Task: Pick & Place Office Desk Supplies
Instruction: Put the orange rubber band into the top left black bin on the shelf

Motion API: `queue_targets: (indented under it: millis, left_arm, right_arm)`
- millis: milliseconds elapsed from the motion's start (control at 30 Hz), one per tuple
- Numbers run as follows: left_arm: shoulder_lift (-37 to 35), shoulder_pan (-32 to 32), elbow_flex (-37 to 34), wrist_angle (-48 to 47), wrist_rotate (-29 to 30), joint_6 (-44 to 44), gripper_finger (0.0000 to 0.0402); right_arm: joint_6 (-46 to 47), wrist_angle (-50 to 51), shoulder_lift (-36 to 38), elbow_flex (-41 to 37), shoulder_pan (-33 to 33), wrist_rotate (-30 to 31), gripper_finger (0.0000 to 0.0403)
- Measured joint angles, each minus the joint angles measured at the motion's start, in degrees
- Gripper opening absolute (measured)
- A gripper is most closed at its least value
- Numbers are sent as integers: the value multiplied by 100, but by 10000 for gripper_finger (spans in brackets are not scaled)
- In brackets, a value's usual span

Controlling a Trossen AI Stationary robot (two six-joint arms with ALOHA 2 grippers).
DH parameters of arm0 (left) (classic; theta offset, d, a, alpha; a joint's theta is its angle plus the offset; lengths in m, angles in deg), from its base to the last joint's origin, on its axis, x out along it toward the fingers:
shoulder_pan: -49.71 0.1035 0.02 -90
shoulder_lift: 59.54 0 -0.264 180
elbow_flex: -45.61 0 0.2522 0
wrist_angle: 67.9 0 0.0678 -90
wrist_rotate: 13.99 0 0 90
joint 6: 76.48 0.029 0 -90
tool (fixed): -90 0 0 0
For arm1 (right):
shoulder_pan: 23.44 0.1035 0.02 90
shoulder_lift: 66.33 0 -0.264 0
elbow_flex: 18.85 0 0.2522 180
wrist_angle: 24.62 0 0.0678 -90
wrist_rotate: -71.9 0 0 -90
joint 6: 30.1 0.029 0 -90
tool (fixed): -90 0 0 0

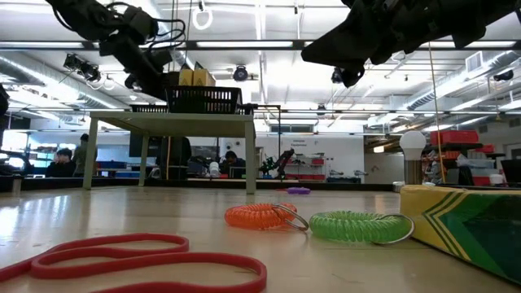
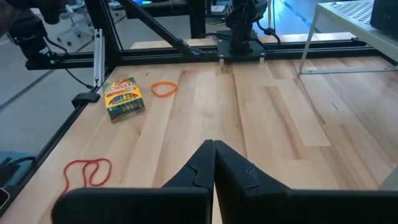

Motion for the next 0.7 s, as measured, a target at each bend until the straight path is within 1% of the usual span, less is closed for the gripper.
queue_targets:
  millis: [167,267,367,433,500,600,700]
  left_arm:
    - [-372,-25,0,-199,-28,-5,162]
    - [-760,-25,0,-422,-192,77,182]
    - [-1003,-11,7,-705,-547,-143,185]
    - [-1027,63,24,-1022,-675,-284,180]
    - [-968,223,79,-1397,-641,-364,173]
    - [-846,487,165,-1429,-558,-372,168]
    - [-654,659,440,-1434,-701,-362,170]
  right_arm:
    - [156,0,0,0,0,-1,12]
    - [163,0,0,0,0,2,13]
    - [163,-2,0,0,-16,2,11]
    - [162,-25,0,0,-47,2,11]
    - [161,-70,0,0,-73,2,11]
    - [161,-112,0,0,-91,10,11]
    - [206,-137,0,0,-114,10,11]
